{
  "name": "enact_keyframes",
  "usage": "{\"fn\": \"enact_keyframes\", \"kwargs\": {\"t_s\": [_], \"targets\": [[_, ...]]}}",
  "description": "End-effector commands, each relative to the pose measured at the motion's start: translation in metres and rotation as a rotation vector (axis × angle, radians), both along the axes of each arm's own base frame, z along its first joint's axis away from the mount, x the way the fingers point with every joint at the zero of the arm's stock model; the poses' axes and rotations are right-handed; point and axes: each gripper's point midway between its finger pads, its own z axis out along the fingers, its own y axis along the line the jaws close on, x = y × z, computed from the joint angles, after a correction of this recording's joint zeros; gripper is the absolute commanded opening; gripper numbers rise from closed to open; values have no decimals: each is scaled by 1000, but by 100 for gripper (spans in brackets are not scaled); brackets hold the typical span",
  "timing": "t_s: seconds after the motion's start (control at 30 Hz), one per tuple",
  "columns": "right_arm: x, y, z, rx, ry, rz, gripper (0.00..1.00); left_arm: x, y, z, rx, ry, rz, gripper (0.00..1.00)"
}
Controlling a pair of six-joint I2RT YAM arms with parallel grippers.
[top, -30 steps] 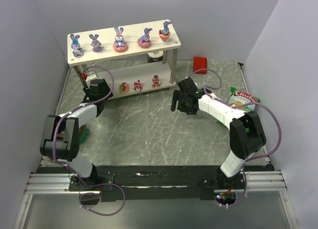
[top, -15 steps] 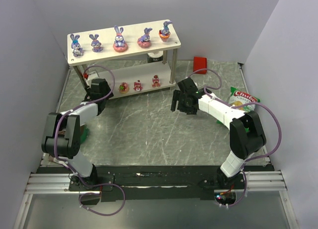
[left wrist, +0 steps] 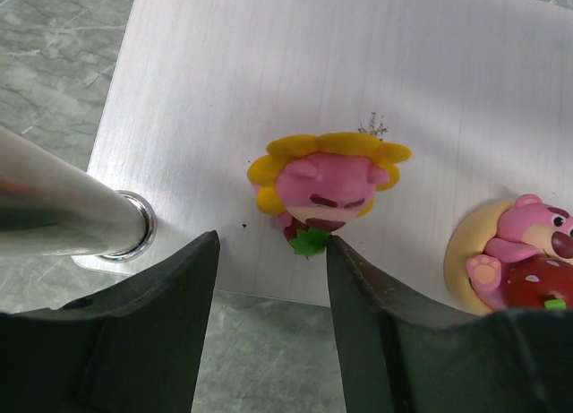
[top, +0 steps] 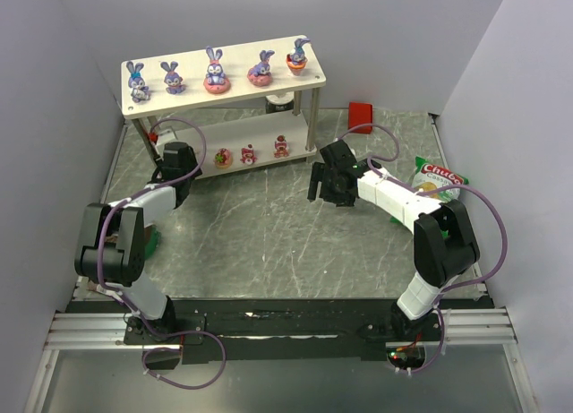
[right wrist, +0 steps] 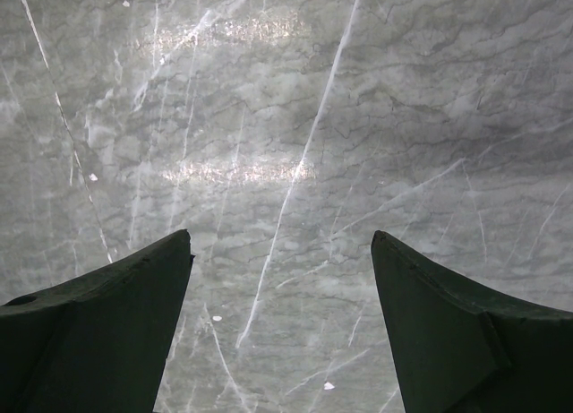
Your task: Place and organize the plastic toys onto the shelf
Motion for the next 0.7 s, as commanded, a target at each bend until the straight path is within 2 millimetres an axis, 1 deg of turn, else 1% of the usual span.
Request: {"fn": "enact_keyframes", "kwargs": {"t_s": [0.0, 0.3, 0.67], "targets": [[14, 3, 15, 26, -54, -5, 88, -2, 9, 15, 4, -43, 38, 56], [13, 3, 16, 28, -54, -7, 88, 0, 0, 21, -29, -68, -1, 60], [13, 3, 16, 29, -55, -8, 88, 3, -2, 32, -39, -90, -6, 66]]}}
